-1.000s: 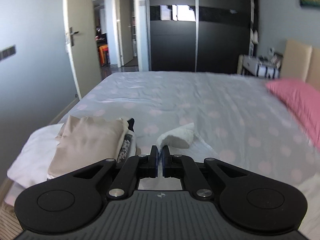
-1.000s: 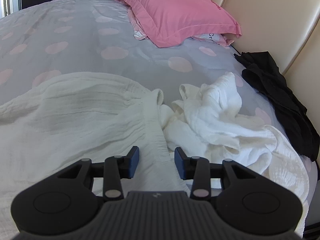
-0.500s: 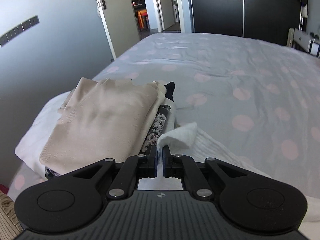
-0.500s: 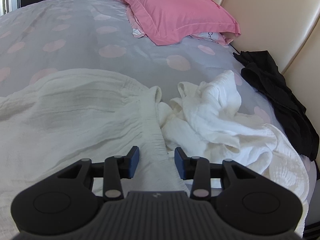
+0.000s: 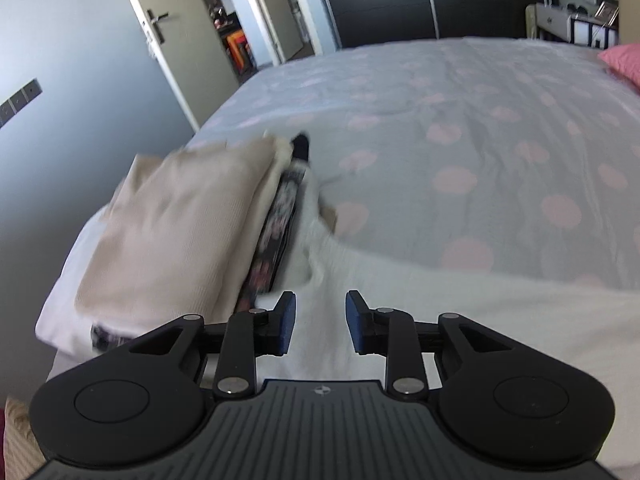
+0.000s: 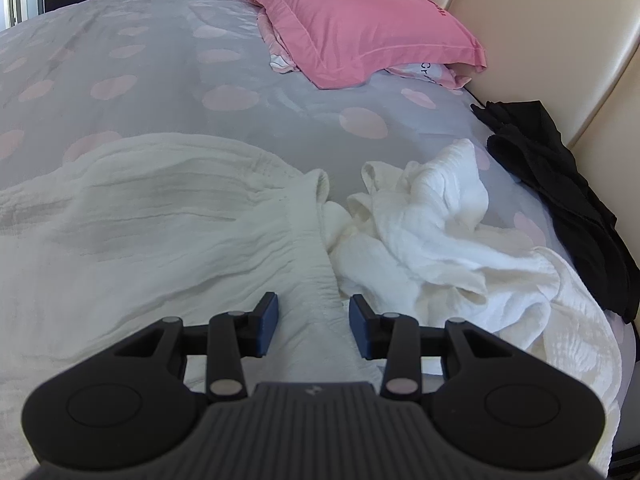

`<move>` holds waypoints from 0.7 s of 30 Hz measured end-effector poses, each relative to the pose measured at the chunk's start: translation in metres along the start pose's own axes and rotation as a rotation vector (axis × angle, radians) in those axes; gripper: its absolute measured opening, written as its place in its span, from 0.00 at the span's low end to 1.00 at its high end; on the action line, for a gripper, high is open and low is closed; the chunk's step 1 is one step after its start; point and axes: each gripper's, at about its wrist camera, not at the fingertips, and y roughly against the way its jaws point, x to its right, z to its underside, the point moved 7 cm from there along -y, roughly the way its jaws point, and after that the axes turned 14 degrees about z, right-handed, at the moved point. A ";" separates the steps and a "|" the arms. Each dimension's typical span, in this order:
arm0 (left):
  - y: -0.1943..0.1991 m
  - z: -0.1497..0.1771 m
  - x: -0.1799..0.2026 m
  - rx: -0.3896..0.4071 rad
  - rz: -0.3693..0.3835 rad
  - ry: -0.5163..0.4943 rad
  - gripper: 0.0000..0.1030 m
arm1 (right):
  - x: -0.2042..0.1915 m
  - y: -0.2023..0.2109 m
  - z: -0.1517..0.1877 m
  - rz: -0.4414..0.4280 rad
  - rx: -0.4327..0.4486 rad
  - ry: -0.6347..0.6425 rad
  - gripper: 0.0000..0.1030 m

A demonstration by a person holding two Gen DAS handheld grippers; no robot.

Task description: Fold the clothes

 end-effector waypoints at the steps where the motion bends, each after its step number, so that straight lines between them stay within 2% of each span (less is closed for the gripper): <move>1: -0.004 0.010 -0.004 -0.021 -0.007 0.012 0.25 | 0.000 0.001 0.000 -0.003 0.001 0.000 0.42; 4: -0.018 0.033 -0.013 -0.073 -0.022 0.037 0.25 | -0.001 0.004 0.000 -0.010 0.003 0.001 0.42; 6: -0.028 0.041 -0.019 -0.072 -0.031 0.038 0.25 | -0.002 0.006 0.000 -0.016 0.004 0.002 0.43; 9: -0.035 0.040 -0.021 -0.049 0.010 0.064 0.00 | -0.005 0.007 -0.001 -0.017 0.004 0.009 0.43; 12: -0.037 0.026 -0.010 -0.004 0.060 0.030 0.00 | -0.007 0.008 0.000 -0.015 0.008 0.022 0.43; 18: -0.044 -0.002 0.034 0.006 0.110 -0.104 0.00 | -0.011 0.004 0.001 -0.006 0.000 0.037 0.43; 21: -0.038 -0.008 0.040 0.020 0.055 -0.125 0.00 | -0.011 0.003 0.001 -0.012 0.004 0.037 0.45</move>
